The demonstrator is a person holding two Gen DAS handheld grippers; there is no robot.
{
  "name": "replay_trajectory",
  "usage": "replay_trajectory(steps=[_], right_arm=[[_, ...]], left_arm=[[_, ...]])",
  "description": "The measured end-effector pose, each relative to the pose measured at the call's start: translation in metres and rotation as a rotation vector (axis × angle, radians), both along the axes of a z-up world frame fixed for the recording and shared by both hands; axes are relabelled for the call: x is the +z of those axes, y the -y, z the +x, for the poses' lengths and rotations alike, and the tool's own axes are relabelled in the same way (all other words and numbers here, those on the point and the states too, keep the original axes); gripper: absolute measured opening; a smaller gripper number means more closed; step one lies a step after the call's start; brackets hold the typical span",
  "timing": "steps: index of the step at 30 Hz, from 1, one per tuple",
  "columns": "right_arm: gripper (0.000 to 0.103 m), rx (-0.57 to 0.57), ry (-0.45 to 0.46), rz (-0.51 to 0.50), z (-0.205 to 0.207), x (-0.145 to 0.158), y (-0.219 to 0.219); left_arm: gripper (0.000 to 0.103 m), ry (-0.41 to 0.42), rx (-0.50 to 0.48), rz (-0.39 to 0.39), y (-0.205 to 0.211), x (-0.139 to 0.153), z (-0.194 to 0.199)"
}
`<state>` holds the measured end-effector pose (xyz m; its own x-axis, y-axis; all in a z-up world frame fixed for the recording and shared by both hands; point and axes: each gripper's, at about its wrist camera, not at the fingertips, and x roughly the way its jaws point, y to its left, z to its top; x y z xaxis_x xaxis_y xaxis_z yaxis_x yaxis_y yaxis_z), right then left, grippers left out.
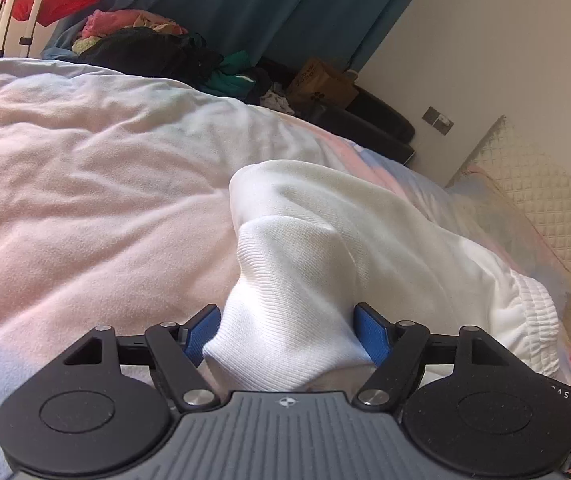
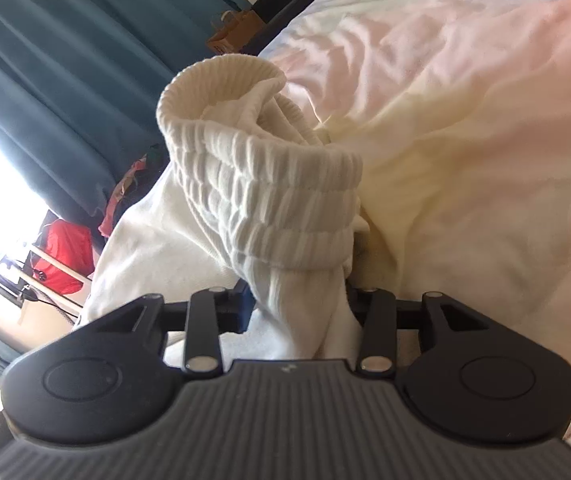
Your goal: Fold clothes
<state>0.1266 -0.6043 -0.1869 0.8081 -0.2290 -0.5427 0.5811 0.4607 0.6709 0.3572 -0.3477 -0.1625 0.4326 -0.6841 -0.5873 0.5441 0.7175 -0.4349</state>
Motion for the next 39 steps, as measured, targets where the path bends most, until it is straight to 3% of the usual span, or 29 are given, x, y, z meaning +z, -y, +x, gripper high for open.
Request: replay_trajectory(steps=[3,6,13,17,20,22,23,24,28,32,39], right_arm=[[0.044,-0.025,-0.089,0.063,-0.004,0.024,0.002],[0.044,-0.064,-0.154,0.001,-0.024,0.062,-0.011],[0.044,0.046,-0.021,-0.239,-0.081,0.174,-0.058],[0.044,0.120,0.058,-0.370,-0.118,0.236,-0.088],[0.044,0.159,0.110,-0.430,-0.149,0.269,-0.111],[0.066,0.180,0.142,-0.457,-0.170,0.285,-0.125],[0.092,0.190,0.158,-0.471,-0.181,0.294,-0.132],[0.103,0.188,0.165,-0.502,-0.190,0.299,-0.141],[0.103,0.199,0.176,-0.599,-0.220,0.312,-0.173],[0.103,0.189,0.175,-0.642,-0.240,0.306,-0.196],[0.103,0.190,0.183,-0.680,-0.258,0.281,-0.223]], left_arm=[[0.076,0.033,0.000,0.079,-0.006,0.034,-0.018],[0.078,0.093,-0.001,0.114,-0.017,0.077,-0.046],[0.084,0.246,-0.027,0.099,-0.041,0.196,-0.138],[0.088,0.330,-0.041,0.070,-0.060,0.250,-0.201],[0.103,0.414,-0.030,0.070,-0.078,0.282,-0.255],[0.103,0.468,-0.021,0.076,-0.090,0.296,-0.287],[0.103,0.485,-0.017,0.081,-0.096,0.301,-0.301],[0.103,0.497,-0.009,0.079,-0.102,0.305,-0.314],[0.103,0.546,0.022,0.070,-0.125,0.314,-0.359],[0.103,0.602,0.056,0.086,-0.146,0.313,-0.398],[0.103,0.613,0.069,0.078,-0.170,0.296,-0.425]])
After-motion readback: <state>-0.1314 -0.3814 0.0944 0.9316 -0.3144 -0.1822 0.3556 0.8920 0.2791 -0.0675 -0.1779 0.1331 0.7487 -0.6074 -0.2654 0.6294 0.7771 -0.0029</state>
